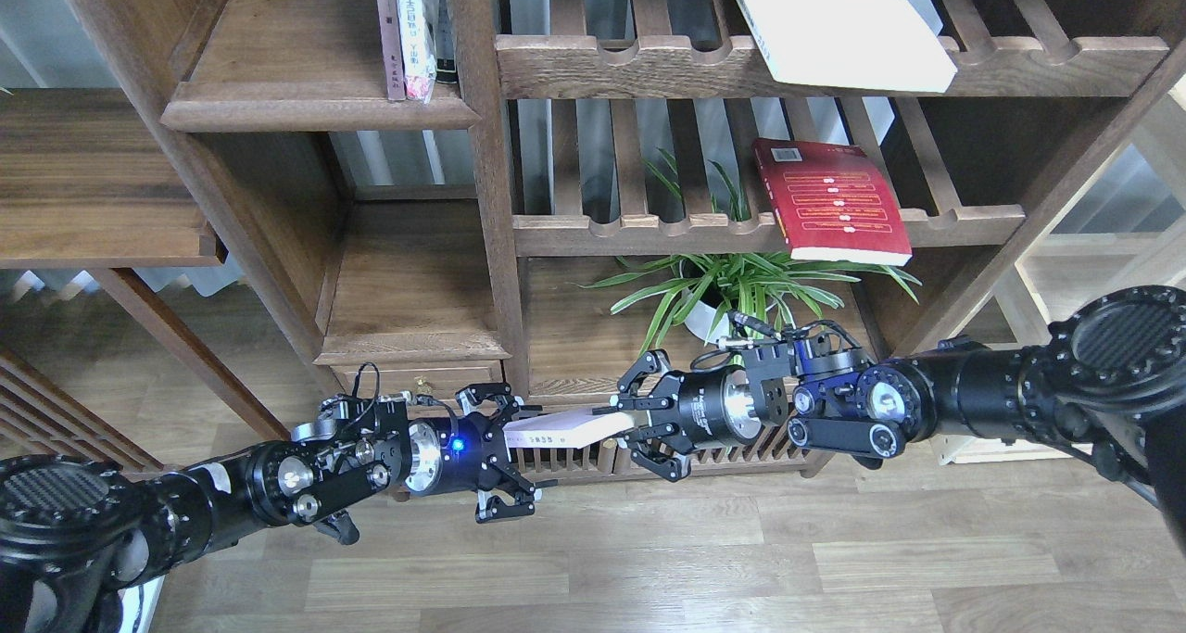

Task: Organize books on shelf
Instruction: 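Grasp the white book's edges with both grippers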

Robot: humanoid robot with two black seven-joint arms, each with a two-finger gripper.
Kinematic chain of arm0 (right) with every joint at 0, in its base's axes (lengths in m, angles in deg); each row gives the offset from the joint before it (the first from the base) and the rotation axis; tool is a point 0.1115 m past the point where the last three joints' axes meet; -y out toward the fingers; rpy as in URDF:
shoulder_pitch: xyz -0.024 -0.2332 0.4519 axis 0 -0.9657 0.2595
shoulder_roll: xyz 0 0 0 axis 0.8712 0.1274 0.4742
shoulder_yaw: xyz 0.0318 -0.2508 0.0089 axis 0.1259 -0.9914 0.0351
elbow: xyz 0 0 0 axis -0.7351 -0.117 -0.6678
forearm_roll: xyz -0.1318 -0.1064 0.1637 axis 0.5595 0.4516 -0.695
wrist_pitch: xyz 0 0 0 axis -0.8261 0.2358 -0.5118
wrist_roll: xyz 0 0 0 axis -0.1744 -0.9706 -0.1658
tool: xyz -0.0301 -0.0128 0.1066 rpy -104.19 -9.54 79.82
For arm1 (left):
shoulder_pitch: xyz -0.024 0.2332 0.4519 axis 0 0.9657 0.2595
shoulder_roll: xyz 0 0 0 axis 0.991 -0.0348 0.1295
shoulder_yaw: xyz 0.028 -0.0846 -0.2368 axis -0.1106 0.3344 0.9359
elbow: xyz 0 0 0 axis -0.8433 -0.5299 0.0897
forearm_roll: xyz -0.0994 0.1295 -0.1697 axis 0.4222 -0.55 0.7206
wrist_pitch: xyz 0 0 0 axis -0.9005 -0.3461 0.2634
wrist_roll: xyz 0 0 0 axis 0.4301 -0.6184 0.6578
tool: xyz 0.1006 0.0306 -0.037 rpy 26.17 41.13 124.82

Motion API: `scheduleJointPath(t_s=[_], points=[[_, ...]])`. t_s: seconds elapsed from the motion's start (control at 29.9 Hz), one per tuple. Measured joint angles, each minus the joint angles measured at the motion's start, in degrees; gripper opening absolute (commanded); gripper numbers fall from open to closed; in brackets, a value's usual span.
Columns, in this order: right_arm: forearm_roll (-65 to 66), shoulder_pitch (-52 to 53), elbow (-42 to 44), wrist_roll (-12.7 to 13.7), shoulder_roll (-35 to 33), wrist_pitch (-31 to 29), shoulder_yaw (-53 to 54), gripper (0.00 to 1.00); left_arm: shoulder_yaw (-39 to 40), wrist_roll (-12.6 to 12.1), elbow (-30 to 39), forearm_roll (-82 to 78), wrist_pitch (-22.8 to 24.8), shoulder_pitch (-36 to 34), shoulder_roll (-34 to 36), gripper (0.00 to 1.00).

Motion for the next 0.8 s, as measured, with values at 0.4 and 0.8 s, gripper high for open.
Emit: scheduleJointPath(t_s=[0.4,0.8], points=[[-0.03,0.29,0.01,0.01,-0.02,-0.07,-0.07,0.05,0.54,-9.75,0.83,6.54,2.64,0.28,0.0,0.0],[-0.04,0.28,0.07,-0.03,-0.14,-0.09,-0.07,0.21,1.02,-9.74,1.87,6.66,2.37,0.22,0.02,0.0]])
